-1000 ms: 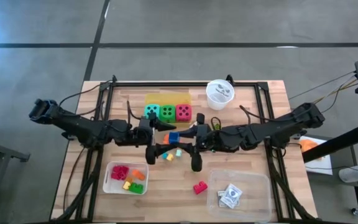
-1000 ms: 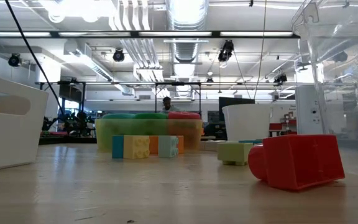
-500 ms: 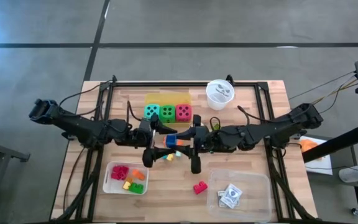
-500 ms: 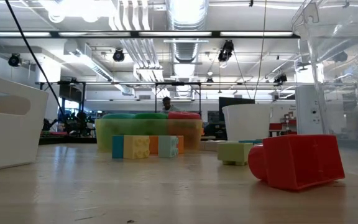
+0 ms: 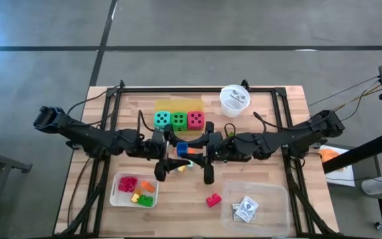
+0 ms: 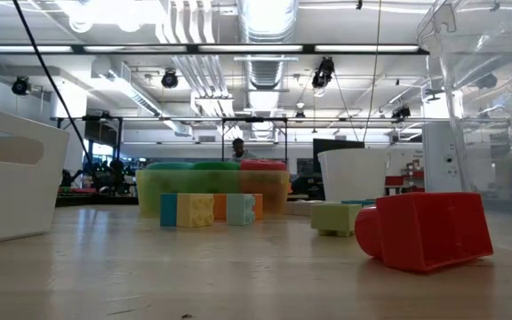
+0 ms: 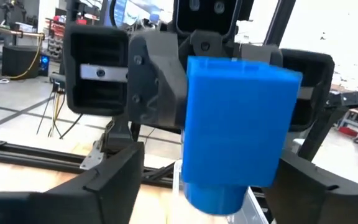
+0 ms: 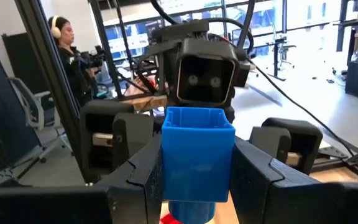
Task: Pick & Place Toys
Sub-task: Put the blue game piece into the white bin
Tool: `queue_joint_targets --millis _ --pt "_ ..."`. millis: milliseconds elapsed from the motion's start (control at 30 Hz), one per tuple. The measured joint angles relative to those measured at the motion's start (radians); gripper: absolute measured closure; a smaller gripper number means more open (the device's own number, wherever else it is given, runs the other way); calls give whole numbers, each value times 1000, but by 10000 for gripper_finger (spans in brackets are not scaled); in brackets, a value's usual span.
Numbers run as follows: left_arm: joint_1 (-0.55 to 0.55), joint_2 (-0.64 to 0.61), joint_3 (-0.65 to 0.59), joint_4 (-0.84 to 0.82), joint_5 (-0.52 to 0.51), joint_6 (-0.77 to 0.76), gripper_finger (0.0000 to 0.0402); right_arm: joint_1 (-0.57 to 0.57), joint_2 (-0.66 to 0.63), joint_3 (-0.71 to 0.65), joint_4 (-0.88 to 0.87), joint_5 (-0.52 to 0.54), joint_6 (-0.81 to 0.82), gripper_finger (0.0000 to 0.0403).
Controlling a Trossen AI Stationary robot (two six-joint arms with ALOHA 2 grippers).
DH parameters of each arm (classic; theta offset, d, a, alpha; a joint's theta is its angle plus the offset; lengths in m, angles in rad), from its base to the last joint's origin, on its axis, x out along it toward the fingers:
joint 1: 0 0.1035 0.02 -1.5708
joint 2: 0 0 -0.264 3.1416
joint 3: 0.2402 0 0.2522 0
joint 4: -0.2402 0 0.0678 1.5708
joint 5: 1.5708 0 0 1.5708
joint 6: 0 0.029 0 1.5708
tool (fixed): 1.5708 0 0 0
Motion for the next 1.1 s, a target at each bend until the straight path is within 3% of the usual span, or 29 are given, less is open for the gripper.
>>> queue_joint_targets --millis 167,533,633,767,1100 --pt "0 -7 0 1 2 -2 141 0 0 -14 9 0 25 275" --pt "0 -7 0 -5 10 4 160 1 0 -26 28 -4 25 275" --pt "0 -7 0 -5 12 4 201 0 0 -26 29 -4 30 275" --pt "0 -7 0 -5 32 3 288 0 0 -26 27 3 29 275" --pt "0 -7 0 -11 59 3 288 1 0 -27 27 4 30 262"
